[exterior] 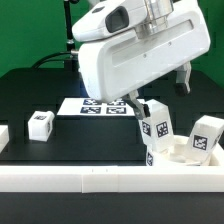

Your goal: Assemble stool

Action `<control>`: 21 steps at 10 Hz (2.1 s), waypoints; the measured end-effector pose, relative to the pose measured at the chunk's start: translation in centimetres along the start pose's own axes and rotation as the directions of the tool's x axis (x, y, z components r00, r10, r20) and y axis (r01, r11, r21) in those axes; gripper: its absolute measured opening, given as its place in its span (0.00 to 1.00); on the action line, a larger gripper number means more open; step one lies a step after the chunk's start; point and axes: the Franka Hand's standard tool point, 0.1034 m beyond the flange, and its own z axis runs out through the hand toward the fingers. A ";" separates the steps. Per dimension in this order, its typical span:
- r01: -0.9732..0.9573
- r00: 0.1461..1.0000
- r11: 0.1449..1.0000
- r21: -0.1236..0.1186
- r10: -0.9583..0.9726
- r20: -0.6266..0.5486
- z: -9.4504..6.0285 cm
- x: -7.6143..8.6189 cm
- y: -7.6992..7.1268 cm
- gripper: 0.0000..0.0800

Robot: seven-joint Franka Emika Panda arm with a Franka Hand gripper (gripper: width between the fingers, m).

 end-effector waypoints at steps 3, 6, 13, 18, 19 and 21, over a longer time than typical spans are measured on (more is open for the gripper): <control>0.059 0.998 0.998 0.024 -0.060 0.016 -0.1 -0.2 -0.3 0.81; 0.061 0.988 0.995 0.084 -0.072 0.134 -0.2 -0.4 -2.1 0.81; 0.023 0.956 0.998 0.056 -0.038 0.292 -1.4 -0.5 -1.5 0.81; -0.202 0.965 0.974 -0.103 0.217 0.150 -3.2 -0.7 2.3 0.81; -0.192 0.965 0.977 -0.095 0.205 0.162 -3.0 -1.1 1.8 0.81; -0.196 0.965 0.977 -0.086 0.208 0.158 -2.9 -1.0 1.7 0.81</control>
Offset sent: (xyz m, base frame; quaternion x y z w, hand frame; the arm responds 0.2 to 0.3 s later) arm 0.0000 0.0000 0.0000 0.0000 0.0000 0.0000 1.0000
